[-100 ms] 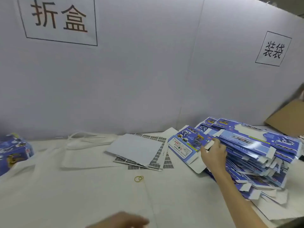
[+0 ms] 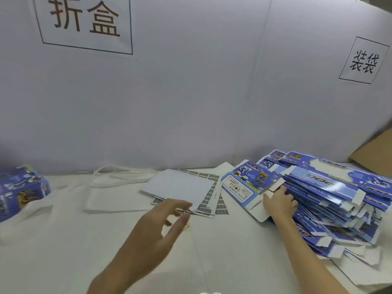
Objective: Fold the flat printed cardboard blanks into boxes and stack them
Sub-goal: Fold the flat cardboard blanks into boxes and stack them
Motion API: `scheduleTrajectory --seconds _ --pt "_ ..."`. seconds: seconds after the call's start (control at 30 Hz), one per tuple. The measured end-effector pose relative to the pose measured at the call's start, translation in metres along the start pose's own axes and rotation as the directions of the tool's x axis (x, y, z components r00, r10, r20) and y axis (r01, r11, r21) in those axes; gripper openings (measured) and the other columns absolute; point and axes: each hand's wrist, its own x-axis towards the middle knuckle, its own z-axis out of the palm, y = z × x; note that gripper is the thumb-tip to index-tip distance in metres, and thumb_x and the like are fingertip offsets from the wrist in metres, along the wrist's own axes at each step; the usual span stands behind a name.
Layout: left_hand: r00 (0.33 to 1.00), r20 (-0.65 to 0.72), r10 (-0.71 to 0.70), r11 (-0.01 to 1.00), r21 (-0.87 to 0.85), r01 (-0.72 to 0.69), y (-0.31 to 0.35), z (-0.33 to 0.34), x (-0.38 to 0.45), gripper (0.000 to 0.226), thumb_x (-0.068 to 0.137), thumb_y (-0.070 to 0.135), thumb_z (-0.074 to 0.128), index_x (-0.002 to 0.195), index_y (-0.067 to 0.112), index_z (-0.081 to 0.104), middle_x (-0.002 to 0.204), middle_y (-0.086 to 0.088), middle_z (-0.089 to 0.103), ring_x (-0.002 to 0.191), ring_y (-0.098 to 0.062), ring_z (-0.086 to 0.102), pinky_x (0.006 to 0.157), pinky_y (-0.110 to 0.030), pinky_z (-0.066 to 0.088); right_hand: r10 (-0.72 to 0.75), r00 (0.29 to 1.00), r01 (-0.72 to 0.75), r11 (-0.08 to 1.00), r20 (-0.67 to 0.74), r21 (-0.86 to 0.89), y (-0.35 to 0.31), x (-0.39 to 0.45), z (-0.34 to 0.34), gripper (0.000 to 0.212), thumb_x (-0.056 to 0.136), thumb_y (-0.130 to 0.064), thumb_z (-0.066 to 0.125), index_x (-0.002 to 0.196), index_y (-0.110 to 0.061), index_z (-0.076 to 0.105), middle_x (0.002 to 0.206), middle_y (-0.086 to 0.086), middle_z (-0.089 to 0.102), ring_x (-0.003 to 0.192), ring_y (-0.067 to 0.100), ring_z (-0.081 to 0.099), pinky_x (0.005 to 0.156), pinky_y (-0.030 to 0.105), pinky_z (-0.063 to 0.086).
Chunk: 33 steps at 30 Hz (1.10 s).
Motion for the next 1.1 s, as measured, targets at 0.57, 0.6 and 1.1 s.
scheduleTrajectory --seconds 0.57,0.6,1.1 --pt "0.903 -0.058 -0.426 0.89 -0.206 0.407 -0.093 0.043 0.033 0.018 0.101 0.032 0.066 0.119 0.036 0.066 0.118 0.019 0.067 0.109 -0.001 0.064 0.08 -0.013 0.05 0.004 0.927 0.327 0.488 -0.376 0.81 -0.075 -0.049 0.024 0.022 0.1 -0.017 0.072 0.122 -0.019 0.074 0.117 -0.002 0.074 0.109 0.017 0.066 0.097 0.033 0.053" --pt "0.892 -0.067 -0.446 0.872 -0.258 0.417 -0.089 0.043 0.034 0.018 0.1 0.034 0.066 0.118 0.038 0.067 0.118 0.019 0.067 0.109 -0.001 0.064 0.08 -0.014 0.05 -0.002 0.926 0.339 0.442 -0.377 0.831 -0.081 -0.055 0.023 0.023 0.1 -0.018 0.073 0.122 -0.021 0.074 0.116 -0.006 0.073 0.11 0.014 0.066 0.098 0.031 0.053" --pt "0.746 -0.153 -0.648 0.554 -0.767 0.324 -0.084 0.006 0.042 0.063 0.068 0.029 0.094 0.124 0.03 0.064 0.115 0.004 0.078 0.103 -0.021 0.076 0.073 -0.03 0.063 -0.586 0.688 -0.246 0.366 0.427 0.898 -0.091 -0.107 0.064 0.033 0.102 -0.004 0.06 0.125 -0.021 0.075 0.123 0.016 0.076 0.107 0.033 0.072 0.078 0.036 0.062"
